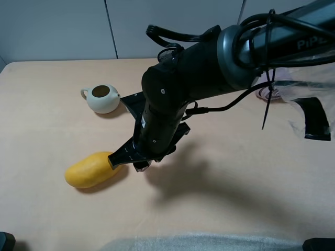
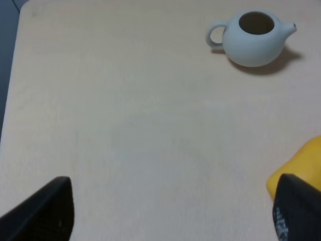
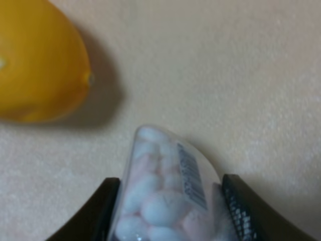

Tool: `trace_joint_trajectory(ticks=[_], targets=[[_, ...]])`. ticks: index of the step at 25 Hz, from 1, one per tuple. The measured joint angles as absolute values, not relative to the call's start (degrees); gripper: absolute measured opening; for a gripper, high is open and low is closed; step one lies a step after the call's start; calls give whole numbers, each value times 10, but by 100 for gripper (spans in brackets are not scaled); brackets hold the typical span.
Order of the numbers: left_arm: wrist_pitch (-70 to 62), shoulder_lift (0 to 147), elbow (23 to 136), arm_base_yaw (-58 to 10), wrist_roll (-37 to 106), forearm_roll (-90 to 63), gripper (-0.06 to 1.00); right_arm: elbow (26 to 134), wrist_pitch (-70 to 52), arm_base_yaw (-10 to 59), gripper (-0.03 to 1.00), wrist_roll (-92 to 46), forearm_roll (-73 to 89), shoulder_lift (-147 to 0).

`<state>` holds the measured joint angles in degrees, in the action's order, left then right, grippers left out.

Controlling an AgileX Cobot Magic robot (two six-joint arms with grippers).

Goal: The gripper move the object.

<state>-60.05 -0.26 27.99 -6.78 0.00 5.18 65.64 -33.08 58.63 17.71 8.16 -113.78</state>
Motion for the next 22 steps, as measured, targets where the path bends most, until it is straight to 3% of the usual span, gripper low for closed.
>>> trace_joint_trajectory(ticks=[22], targets=[[-601,-3,280,-68,0,52,79,658,-309,586,33,177,98,-1159]])
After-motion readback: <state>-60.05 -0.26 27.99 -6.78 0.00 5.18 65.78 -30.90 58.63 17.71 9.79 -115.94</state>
